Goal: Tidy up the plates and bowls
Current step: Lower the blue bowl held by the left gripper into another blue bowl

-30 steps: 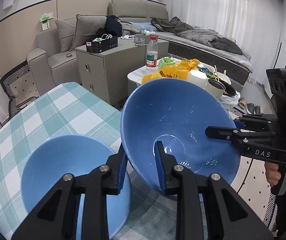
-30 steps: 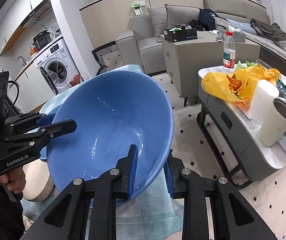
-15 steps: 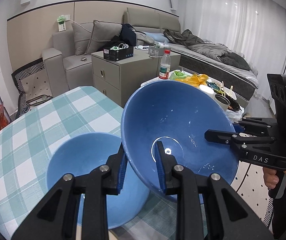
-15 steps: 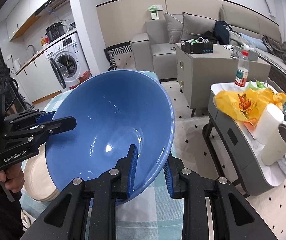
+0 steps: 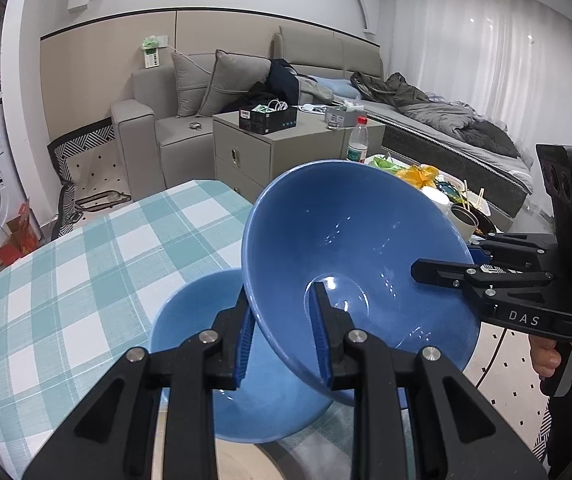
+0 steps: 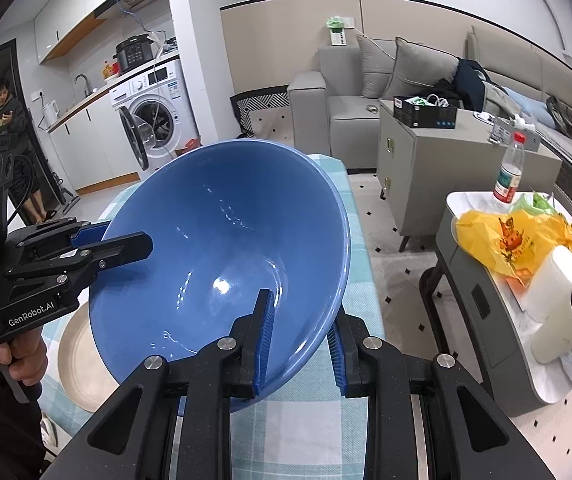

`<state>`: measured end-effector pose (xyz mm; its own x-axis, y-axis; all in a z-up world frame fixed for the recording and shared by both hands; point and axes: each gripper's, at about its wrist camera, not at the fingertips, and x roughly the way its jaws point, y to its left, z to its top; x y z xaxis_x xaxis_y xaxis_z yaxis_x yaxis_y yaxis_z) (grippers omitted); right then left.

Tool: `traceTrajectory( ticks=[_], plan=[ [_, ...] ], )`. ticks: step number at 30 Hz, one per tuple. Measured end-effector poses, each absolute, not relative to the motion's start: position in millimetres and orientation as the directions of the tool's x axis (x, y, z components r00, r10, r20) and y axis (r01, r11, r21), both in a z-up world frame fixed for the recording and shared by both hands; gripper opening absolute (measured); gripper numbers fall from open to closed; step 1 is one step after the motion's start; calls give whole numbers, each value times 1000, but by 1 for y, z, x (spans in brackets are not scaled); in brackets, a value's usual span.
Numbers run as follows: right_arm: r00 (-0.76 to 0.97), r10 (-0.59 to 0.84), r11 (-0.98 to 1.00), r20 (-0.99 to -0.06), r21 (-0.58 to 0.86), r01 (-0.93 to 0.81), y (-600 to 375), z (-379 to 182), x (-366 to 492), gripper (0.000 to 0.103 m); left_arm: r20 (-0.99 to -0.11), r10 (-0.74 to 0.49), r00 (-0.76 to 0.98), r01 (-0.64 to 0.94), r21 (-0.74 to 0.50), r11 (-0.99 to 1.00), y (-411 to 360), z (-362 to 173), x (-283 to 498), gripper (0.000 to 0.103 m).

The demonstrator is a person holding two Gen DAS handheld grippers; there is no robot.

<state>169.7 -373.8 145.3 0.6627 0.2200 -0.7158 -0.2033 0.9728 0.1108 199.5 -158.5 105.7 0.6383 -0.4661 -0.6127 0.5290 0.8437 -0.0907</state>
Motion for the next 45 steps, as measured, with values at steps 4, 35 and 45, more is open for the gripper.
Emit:
traceTrajectory(
  ticks=[4, 35, 45],
  plan=[
    [654, 233, 968, -720, 109, -225, -365, 144, 177, 26, -612, -448, 652, 511, -83, 856, -151, 106, 201, 25],
    [612, 276, 945, -741, 95, -312, -301, 134, 224, 26, -622, -350, 700, 400, -64, 914, -92, 98, 213, 25],
    [593, 275, 944, -757, 95, -316, -293, 129, 233, 26, -640, -344, 687, 395, -69, 916, -88, 91, 214, 25]
  ],
)
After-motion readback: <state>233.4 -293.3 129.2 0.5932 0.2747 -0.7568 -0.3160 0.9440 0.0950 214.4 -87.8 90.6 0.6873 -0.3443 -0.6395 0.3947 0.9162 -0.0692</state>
